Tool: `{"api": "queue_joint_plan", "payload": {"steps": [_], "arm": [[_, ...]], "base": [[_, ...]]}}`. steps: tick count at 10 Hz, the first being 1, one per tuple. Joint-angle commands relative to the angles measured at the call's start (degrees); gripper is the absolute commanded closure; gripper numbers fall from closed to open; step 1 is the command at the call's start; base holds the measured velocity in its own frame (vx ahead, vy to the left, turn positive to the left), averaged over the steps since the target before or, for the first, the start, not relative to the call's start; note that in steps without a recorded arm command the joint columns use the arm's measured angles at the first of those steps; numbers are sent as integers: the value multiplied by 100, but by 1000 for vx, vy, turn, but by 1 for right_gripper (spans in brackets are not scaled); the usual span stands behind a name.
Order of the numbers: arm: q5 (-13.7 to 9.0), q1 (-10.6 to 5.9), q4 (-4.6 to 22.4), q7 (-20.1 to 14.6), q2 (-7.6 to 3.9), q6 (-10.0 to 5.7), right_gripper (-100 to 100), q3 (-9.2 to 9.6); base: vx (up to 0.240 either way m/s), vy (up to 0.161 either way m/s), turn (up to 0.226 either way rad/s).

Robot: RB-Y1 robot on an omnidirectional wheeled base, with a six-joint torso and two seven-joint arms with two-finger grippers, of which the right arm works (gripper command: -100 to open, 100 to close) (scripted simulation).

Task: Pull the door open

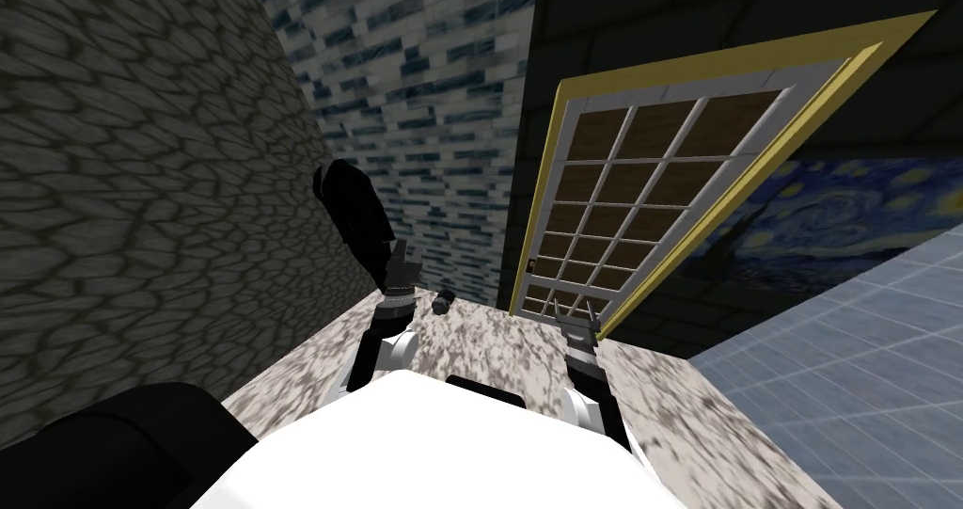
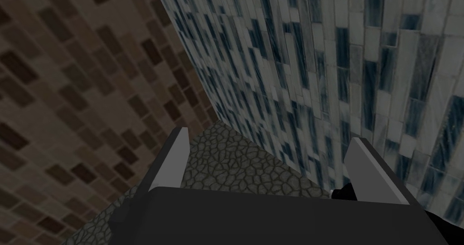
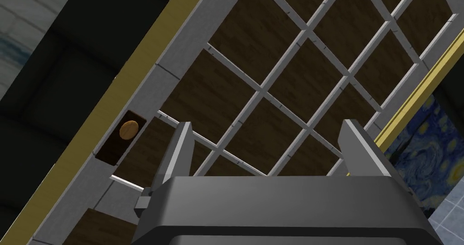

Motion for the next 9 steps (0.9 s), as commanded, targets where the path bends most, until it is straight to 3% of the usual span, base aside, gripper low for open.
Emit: {"api": "queue_joint_plan", "payload": {"steps": [1,9], "arm": [[-103,-36,203,-247,-37,-19,-100,32],[-603,-312,1378,-1413,-244,-213,-100,166]], "base": [[95,0,96],[98,-13,88]]}}
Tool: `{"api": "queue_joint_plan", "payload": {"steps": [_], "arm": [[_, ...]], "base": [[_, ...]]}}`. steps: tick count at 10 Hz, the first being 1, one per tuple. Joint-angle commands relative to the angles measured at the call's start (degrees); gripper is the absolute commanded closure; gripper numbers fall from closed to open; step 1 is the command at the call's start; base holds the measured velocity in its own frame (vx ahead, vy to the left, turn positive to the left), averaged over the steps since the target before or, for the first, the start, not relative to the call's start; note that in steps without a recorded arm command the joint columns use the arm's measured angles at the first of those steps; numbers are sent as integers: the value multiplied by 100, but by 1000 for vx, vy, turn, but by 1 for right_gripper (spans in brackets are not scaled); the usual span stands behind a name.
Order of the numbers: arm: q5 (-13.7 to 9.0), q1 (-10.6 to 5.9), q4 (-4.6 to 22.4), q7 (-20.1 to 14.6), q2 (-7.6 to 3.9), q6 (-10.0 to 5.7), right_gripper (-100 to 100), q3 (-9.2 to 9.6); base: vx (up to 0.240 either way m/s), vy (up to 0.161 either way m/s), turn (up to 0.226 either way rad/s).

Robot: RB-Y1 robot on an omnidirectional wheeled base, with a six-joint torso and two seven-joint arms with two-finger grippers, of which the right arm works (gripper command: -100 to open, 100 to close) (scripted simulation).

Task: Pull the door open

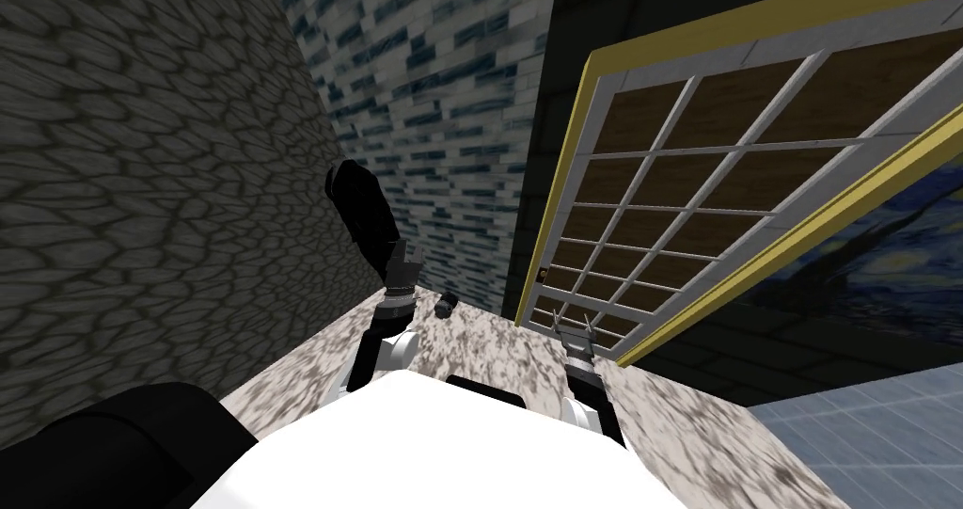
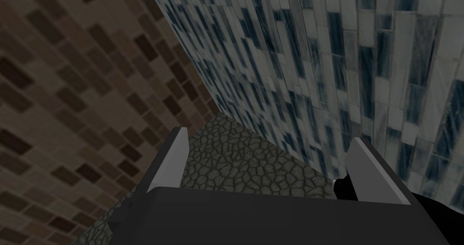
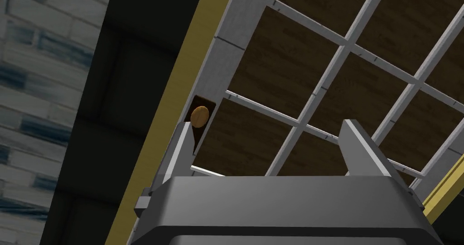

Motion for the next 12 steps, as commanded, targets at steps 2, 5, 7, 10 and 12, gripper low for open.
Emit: {"api": "queue_joint_plan", "payload": {"steps": [2,5,7,10,12], "arm": [[-164,-110,408,-398,-71,-73,-100,40],[-340,-207,821,-807,-142,-141,-100,87],[-455,-271,1091,-1075,-188,-186,-100,118],[-615,-359,1468,-1449,-252,-248,-100,161],[-720,-417,1712,-1692,-294,-289,-100,189]], "base": [[97,-9,83],[109,-20,82],[98,-19,71],[93,-22,76],[86,-29,68]]}}
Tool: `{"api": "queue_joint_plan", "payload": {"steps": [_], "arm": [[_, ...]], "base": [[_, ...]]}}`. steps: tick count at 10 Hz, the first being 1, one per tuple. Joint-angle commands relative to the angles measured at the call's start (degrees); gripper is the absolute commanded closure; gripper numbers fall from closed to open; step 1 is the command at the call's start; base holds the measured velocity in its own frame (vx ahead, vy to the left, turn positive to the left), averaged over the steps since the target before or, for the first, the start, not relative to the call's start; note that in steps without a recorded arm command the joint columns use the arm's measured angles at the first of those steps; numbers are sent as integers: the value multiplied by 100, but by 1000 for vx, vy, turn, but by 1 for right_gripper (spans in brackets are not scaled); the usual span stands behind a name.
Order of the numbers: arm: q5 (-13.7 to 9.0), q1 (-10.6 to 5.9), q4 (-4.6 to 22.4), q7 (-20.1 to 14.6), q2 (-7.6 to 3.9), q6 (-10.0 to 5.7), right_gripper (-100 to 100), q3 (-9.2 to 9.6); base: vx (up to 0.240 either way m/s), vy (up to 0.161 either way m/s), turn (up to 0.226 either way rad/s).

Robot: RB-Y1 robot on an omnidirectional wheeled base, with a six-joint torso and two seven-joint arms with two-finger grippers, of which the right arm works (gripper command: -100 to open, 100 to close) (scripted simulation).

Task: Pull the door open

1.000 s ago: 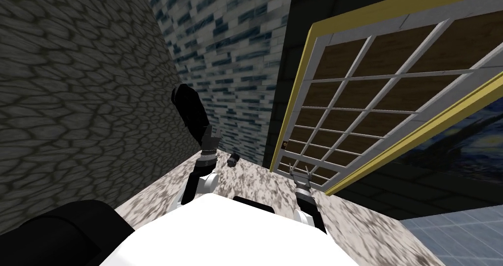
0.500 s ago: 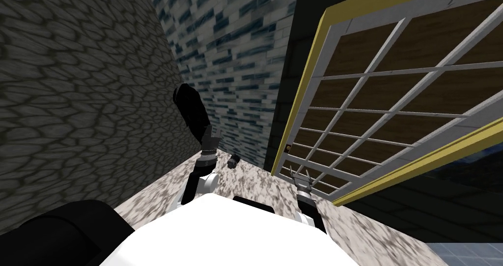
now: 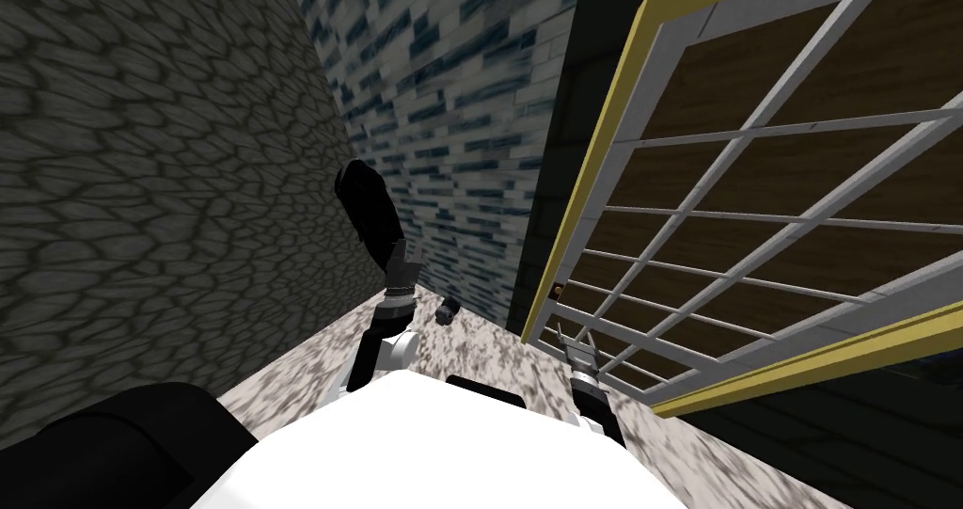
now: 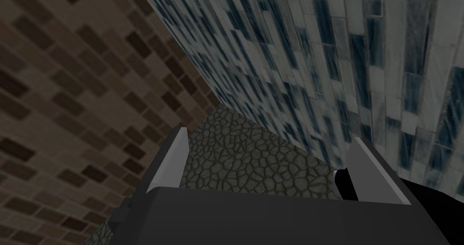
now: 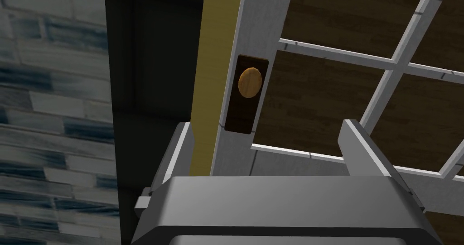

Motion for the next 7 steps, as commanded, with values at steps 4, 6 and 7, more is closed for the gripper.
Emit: {"api": "queue_joint_plan", "payload": {"steps": [4,6,7], "arm": [[-218,-110,509,-528,-96,-91,-100,59],[-303,-157,709,-727,-129,-124,-100,82],[-339,-176,793,-810,-143,-138,-100,92]], "base": [[89,-25,64],[82,-19,63],[85,-27,35]]}}
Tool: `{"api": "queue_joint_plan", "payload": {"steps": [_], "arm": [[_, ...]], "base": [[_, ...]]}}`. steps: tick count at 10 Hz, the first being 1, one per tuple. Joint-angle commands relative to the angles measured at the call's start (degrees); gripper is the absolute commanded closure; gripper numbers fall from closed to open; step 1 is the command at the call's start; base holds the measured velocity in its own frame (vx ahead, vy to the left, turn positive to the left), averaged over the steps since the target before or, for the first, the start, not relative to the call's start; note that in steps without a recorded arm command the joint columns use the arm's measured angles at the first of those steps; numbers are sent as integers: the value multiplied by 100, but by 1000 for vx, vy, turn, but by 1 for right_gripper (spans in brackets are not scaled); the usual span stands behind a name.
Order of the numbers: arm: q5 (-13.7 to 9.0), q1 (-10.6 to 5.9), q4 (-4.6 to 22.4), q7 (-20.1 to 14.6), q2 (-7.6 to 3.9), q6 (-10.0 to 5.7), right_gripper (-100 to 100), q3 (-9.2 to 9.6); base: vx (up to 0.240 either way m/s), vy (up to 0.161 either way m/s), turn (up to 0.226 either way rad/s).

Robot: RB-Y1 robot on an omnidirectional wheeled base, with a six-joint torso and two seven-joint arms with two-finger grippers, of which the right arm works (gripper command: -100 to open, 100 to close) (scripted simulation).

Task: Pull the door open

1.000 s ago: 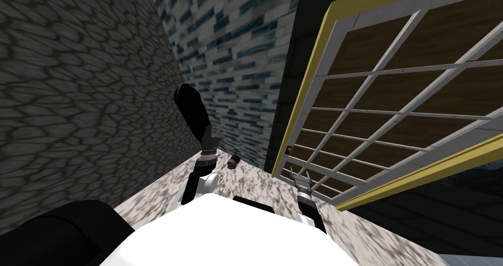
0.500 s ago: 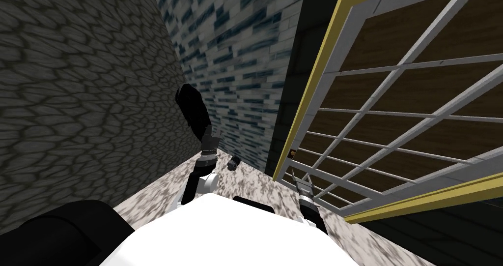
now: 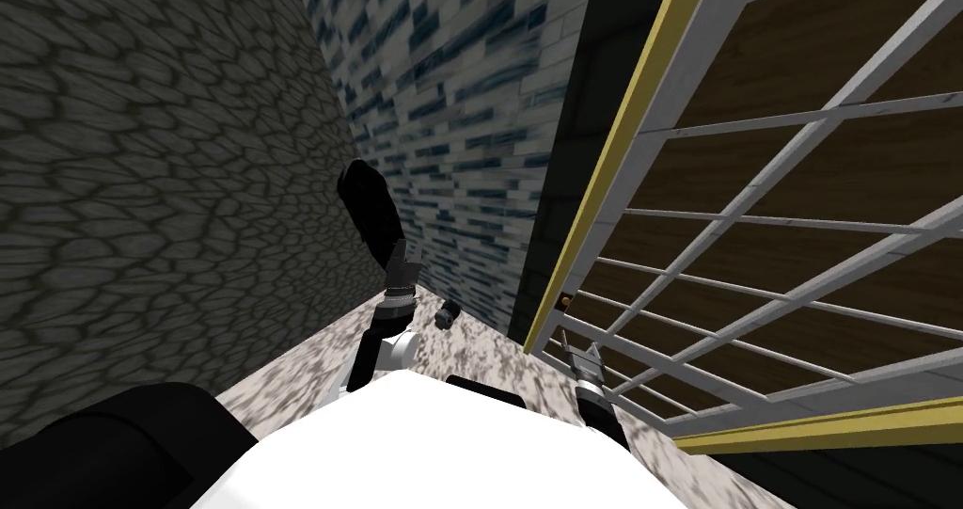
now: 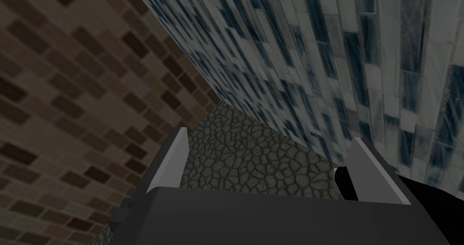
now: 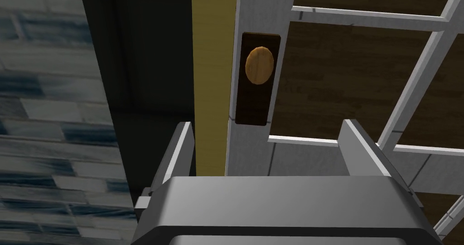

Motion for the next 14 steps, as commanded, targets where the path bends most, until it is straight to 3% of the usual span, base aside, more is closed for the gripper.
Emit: {"api": "queue_joint_plan", "payload": {"steps": [1,6,14], "arm": [[-59,-46,165,-157,-24,-36,-100,17],[-325,-193,789,-775,-128,-139,-100,89],[-391,-410,1068,-751,-128,-129,-100,-86]], "base": [[59,-36,55],[106,-40,74],[146,-56,53]]}}
